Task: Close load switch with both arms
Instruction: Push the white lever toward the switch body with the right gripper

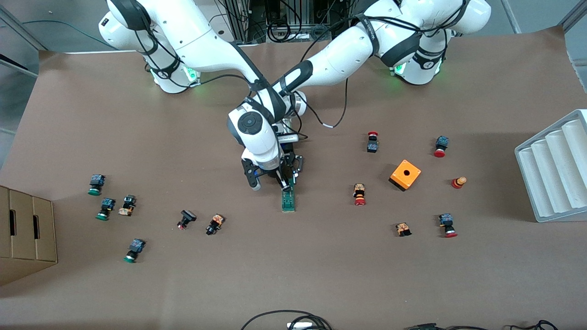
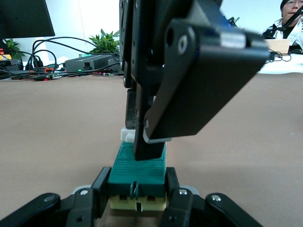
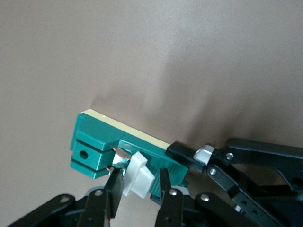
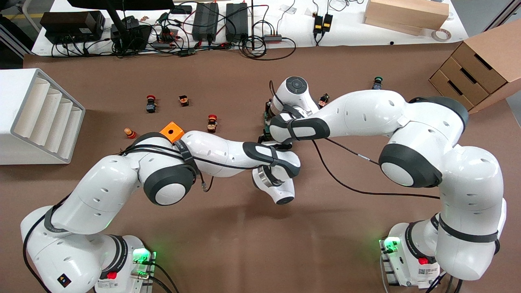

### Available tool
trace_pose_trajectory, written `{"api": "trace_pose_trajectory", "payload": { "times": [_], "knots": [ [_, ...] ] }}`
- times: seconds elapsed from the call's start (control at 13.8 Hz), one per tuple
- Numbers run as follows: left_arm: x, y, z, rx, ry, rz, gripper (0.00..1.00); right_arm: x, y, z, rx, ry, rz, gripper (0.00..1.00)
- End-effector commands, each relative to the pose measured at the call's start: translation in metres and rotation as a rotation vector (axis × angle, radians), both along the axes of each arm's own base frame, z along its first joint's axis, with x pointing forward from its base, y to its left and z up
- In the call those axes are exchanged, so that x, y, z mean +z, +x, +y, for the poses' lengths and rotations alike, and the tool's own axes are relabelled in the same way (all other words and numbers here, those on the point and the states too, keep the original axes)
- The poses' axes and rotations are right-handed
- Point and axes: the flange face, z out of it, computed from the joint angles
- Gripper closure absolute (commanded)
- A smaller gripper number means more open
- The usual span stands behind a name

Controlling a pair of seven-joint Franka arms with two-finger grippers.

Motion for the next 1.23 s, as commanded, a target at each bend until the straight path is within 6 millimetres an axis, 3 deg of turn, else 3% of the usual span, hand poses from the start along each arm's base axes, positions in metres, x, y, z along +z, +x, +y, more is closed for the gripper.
{"api": "trace_pose_trajectory", "payload": {
  "times": [0.0, 0.58, 1.16],
  "knots": [
    [-0.006, 0.008, 0.002, 0.01, 0.014, -0.004, 0.48, -0.003, -0.001, 0.003, -0.004, 0.011, -0.014, 0.62],
    [-0.006, 0.008, 0.002, 0.009, 0.017, -0.003, 0.48, 0.003, 0.002, 0.003, 0.0, 0.017, -0.022, 0.79],
    [-0.007, 0.007, 0.002, 0.01, 0.015, -0.002, 0.48, 0.013, 0.02, -0.004, -0.025, 0.031, -0.034, 0.8]
  ]
}}
